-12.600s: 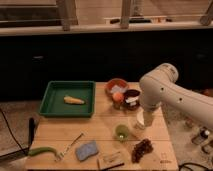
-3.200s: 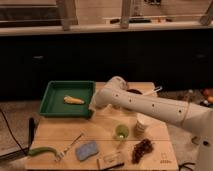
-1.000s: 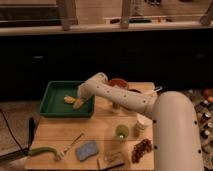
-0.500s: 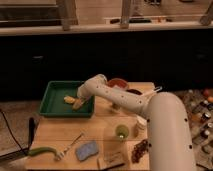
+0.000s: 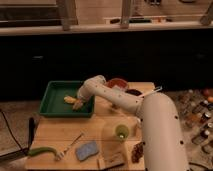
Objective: Place banana in table surface
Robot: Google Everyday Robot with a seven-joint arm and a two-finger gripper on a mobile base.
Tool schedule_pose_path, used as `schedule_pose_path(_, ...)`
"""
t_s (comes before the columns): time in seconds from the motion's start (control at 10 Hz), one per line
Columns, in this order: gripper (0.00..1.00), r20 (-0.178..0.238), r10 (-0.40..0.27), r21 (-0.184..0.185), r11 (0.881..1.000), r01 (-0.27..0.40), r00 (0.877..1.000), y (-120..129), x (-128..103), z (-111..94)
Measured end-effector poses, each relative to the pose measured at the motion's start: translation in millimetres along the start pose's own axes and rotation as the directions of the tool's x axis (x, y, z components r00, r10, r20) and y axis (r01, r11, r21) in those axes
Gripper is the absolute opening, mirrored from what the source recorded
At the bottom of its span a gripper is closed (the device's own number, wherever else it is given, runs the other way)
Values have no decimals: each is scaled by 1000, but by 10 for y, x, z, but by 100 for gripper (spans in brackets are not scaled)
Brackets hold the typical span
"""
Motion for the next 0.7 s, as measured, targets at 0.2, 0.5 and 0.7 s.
schedule_pose_path(0.2,28,-7,-4,-9,1000,4,1000,8,17,16)
schedule_pose_path(0.5,2,-7,-9,-11,1000,9,1000,26,-3,1)
schedule_pose_path(0.7,0,-8,-8,-10,1000,8,1000,22,7,-6)
